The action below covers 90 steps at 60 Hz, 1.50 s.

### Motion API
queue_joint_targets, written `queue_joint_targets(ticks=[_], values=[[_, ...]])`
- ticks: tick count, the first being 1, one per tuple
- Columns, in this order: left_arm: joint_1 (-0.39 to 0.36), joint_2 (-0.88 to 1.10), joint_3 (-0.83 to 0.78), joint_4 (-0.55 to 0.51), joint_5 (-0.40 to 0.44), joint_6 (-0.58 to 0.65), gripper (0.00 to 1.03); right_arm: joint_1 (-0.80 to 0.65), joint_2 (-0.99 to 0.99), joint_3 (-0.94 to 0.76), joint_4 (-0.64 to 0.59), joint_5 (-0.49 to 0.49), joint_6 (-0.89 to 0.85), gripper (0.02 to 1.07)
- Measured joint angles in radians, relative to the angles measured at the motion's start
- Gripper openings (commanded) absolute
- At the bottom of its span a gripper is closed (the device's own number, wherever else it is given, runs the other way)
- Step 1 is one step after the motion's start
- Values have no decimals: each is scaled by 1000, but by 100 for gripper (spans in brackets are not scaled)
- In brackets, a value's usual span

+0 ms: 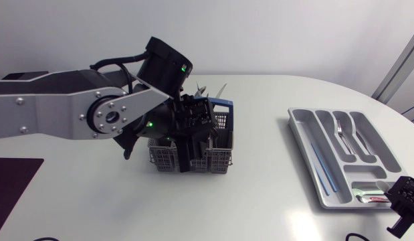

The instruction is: Sort the cutlery from the basket into the organizer compartments.

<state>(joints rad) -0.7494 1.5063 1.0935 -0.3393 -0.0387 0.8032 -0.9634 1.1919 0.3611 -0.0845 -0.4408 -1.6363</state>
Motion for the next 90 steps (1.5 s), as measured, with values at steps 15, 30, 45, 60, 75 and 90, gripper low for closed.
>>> queue_joint_targets(ticks=[15, 30, 45, 60, 75, 90], values=[[0, 0, 0, -6, -9, 21, 73, -1, -4, -14, 2, 1, -7, 56], [-11, 18, 3, -15, -31, 63, 65, -1, -71, -5, -93, -11, 30, 94], [-34, 61, 12, 31, -59, 100, 55, 48, -194, -1, -174, -38, 108, 96], [-58, 128, 13, 122, -125, 162, 51, 204, -383, -4, -298, -44, 246, 96], [-59, 170, 12, 236, -176, 255, 50, 537, -603, -36, -386, 71, 505, 97], [-53, 208, 12, 253, -180, 299, 46, 890, -621, -36, -385, 230, 792, 97]])
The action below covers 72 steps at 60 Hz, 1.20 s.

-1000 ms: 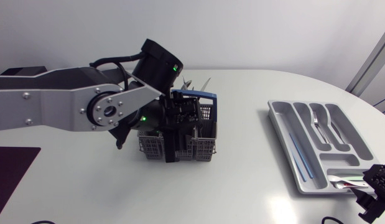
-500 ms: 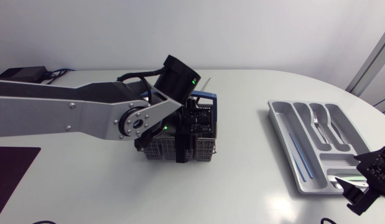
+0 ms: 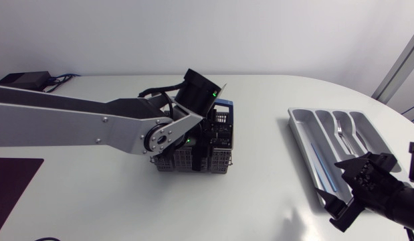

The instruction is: Sort the cutlery from the basket into the organizer compartments.

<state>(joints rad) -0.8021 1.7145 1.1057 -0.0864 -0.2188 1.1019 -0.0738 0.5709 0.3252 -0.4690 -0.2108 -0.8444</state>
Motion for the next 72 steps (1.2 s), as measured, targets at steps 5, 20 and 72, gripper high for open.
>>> queue_joint_targets(ticks=[5, 20, 72], values=[[12, 12, 0, 3, 0, 7, 44, 62, 44, 3, 1, 4, 82, 97], [21, 28, 8, 6, 0, 26, 30, 206, 135, 27, 49, 36, 234, 97], [7, 14, 51, -95, 4, 47, 4, 394, 227, 98, 140, -7, 356, 97]])
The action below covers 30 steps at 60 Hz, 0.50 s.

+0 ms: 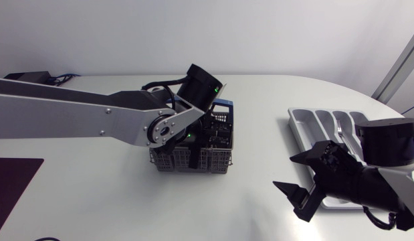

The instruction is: Sort the cutlery from the basket into the organizer compartments.

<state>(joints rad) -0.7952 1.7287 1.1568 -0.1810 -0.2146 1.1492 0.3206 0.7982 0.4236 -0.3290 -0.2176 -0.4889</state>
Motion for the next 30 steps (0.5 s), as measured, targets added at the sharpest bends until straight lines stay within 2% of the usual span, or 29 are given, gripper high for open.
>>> queue_joint_targets(ticks=[16, 30], values=[[-3, -41, 0, -35, 0, -9, 4, 90, 83, 49, 72, -10, 53, 97], [-5, -131, 27, -112, -13, -83, 3, 120, 98, 66, 85, 2, 68, 96]])
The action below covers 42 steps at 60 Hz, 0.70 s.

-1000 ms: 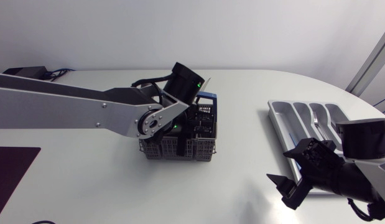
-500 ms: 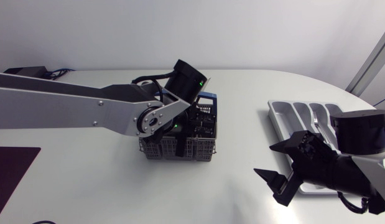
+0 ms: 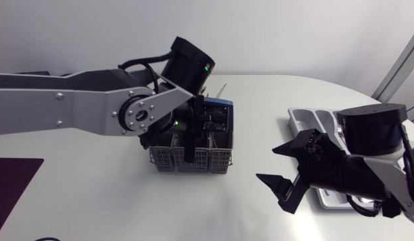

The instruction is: Sort the cutlery from the basket into the organizer compartments.

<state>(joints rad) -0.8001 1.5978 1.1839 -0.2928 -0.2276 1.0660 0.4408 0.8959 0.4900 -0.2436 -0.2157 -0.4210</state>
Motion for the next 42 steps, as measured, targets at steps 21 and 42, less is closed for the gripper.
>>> queue_joint_targets(ticks=[21, 42], values=[[11, 5, 276, -273, -6, -433, 3, 120, -28, 7, 77, 160, 11, 93], [65, 157, 447, -563, 269, -821, 3, 234, 40, 51, 203, 304, 10, 73]])
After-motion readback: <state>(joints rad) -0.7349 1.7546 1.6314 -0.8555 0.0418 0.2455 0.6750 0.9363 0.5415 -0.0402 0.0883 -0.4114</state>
